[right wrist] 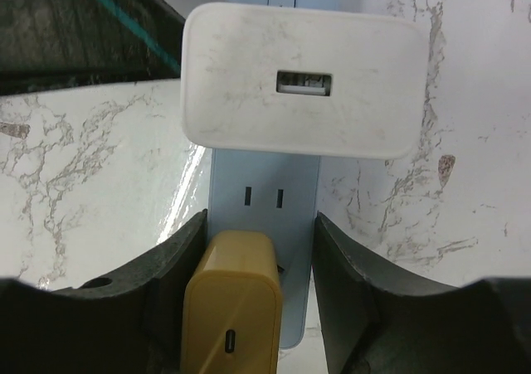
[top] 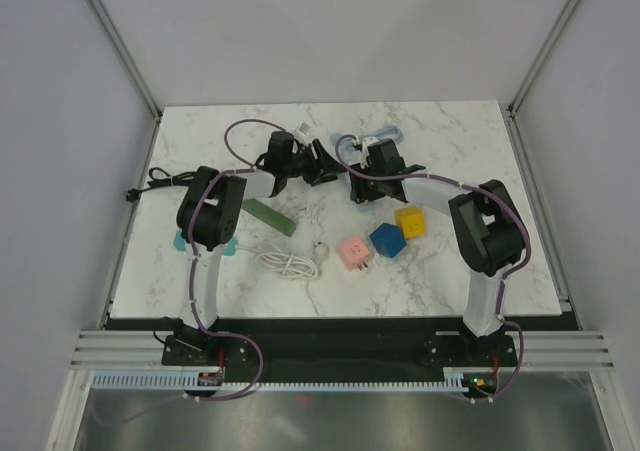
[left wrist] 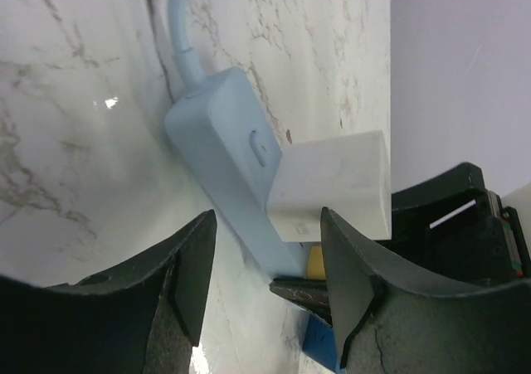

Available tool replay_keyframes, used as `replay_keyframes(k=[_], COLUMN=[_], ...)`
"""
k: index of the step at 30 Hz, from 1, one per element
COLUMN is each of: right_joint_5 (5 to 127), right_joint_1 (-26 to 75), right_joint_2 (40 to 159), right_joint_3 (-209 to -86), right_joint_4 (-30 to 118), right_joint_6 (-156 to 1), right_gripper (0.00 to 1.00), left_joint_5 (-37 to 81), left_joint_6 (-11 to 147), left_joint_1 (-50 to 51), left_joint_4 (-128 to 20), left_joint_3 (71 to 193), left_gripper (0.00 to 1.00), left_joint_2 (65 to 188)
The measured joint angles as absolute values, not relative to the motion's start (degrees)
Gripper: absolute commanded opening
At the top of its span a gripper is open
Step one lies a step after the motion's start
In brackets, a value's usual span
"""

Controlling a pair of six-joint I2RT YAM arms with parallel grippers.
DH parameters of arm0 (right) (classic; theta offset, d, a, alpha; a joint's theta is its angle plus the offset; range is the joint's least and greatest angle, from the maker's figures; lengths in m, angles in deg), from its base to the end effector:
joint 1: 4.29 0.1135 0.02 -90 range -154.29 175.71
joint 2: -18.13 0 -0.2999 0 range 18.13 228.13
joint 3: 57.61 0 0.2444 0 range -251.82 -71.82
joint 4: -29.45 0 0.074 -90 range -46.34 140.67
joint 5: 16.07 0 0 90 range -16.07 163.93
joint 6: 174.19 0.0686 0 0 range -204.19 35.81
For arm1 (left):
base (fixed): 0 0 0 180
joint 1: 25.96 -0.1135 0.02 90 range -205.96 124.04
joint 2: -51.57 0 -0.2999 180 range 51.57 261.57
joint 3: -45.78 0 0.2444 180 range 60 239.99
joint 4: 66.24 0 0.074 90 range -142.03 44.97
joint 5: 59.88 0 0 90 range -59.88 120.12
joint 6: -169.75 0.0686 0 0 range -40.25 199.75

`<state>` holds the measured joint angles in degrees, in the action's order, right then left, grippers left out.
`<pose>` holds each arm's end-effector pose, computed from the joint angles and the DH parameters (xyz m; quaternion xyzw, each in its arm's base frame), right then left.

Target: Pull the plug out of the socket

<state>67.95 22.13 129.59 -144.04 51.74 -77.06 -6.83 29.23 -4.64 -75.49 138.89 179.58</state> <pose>0.3977 0.2056 0.1846 -0.1746 0.9138 0.1514 0.3339 0.4706 -0.2279 0.1542 -0.0391 0.8194 -0.5135 0.2517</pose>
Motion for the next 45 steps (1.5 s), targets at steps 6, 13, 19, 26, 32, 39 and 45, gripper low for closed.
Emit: replay_keyframes(k=[6, 13, 19, 26, 32, 39, 45], right_joint_5=[65.81, 62.97, 60.65, 57.03, 57.94, 58.88, 62.01], right_joint_1=[21.49, 20.77, 20.71, 20.71, 21.03, 20.99, 20.71], right_joint_2=[128.30, 128.19, 128.19, 128.19, 128.67, 128.27, 125.78], right_joint_3=[-142.47, -141.16, -140.05, -139.35, -139.63, -142.86, -146.49], right_joint_4=[51.26, 49.47, 47.00, 44.24, 46.21, 53.23, 59.26], right_joint_6=[-76.95, -76.47, -74.43, -71.59, -70.92, -70.41, -70.70], right_gripper=[0.00, 0.00, 0.00, 0.00, 0.28, 0.75, 0.74], left_joint_5=[-0.93, 1.54, 0.97, 0.03, -0.18, 0.17, 1.28], left_joint_6=[26.54, 22.32, 19.15, 17.60, 15.98, 17.73, 18.69], left_joint_1=[-4.77, -4.77, -4.72, -4.59, -4.20, -3.63, -3.28], left_joint_4=[-73.22, -72.72, -73.24, -73.53, -72.54, -71.36, -70.53], left_joint_3=[138.34, 138.06, 139.48, 141.01, 142.19, 142.36, 142.60], left_gripper=[0.61, 0.61, 0.61, 0.52, 0.04, 0.02, 0.02], left_joint_2=[179.58, 179.62, 181.78, 183.12, 183.55, 183.92, 183.84])
